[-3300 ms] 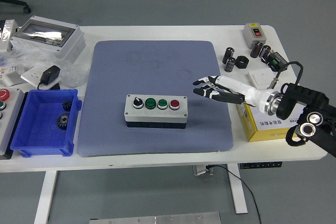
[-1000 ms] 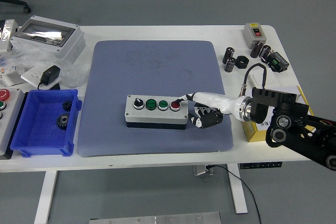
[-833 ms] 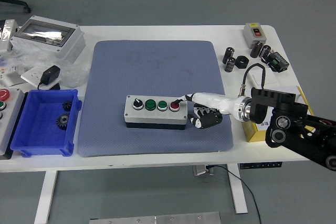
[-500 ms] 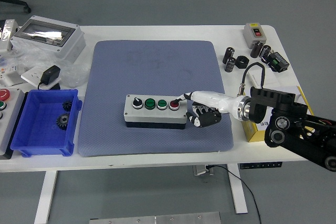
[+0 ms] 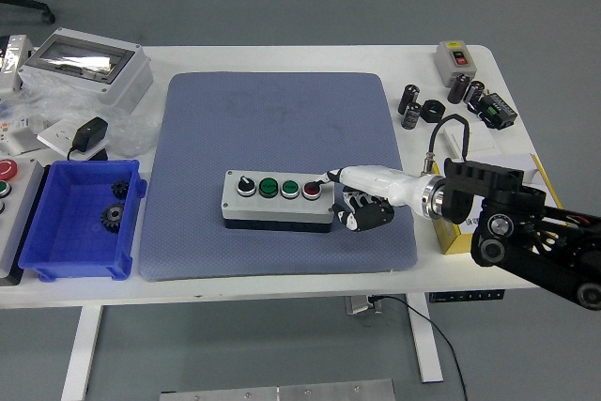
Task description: Pick up the button,place it on the desk,press the button,press the button
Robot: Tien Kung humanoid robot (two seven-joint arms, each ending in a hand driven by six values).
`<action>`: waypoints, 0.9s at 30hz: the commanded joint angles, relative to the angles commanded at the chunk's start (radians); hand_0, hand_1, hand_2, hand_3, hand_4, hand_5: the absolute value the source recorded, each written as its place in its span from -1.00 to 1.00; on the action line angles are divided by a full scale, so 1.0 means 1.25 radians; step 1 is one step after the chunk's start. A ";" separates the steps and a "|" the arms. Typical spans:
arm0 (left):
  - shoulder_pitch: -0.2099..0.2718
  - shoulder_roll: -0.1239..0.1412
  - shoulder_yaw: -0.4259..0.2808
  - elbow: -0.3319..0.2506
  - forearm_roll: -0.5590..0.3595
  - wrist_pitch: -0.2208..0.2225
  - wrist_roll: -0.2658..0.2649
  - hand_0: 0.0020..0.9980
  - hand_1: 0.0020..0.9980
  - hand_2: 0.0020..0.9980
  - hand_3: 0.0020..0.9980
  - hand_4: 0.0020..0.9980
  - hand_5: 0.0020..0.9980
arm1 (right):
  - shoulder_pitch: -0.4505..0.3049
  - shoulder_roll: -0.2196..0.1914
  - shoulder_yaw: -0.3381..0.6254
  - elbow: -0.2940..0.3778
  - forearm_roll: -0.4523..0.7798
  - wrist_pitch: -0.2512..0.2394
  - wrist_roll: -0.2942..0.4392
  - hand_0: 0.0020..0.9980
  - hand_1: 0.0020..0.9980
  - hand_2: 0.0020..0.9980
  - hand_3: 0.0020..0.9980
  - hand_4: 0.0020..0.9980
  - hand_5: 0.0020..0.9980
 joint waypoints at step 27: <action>0.004 -0.003 0.001 0.004 0.000 -0.002 -0.006 0.03 -0.01 -0.04 0.55 -1.00 -1.00 | -0.081 -0.031 0.212 0.071 0.085 0.038 0.041 -0.88 -0.75 -0.69 0.68 -0.52 -0.78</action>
